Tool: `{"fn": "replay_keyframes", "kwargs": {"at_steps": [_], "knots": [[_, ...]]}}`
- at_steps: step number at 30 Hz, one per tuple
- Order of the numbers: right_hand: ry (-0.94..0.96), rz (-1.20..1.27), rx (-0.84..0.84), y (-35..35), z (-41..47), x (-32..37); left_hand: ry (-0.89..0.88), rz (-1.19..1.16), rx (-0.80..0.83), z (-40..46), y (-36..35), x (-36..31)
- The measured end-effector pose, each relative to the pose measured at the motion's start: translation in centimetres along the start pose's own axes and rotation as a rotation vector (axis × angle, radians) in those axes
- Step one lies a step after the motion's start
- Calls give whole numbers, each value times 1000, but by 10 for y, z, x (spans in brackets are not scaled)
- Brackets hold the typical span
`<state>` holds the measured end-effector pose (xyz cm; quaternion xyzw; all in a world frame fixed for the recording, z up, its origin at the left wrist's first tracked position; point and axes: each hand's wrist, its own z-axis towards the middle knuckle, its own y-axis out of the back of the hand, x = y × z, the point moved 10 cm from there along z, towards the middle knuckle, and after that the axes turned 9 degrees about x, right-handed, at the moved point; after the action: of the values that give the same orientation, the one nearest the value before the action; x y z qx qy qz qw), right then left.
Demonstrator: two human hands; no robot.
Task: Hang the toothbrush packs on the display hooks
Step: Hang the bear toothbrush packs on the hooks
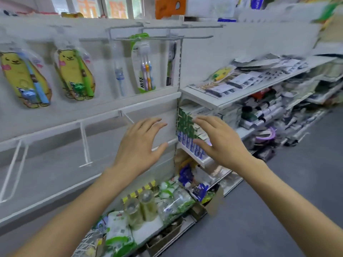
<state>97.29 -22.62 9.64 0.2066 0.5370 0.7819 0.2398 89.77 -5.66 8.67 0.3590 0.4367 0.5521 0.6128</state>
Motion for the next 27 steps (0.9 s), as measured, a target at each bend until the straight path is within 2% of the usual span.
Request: {"fn": "replay_keyframes", "kwargs": {"at_steps": [7, 13, 20, 27], "knots": [[-128, -41, 28, 33, -63, -158, -69, -53, 42, 74, -63, -122], [-169, -48, 41, 45, -91, -249, -129, -93, 37, 137, -97, -198], [-198, -54, 46, 35, -85, -328, -204, -72, 73, 213, -140, -254], [-217, -76, 85, 9, -39, -420, -199, -43, 57, 316, -185, -268]]}}
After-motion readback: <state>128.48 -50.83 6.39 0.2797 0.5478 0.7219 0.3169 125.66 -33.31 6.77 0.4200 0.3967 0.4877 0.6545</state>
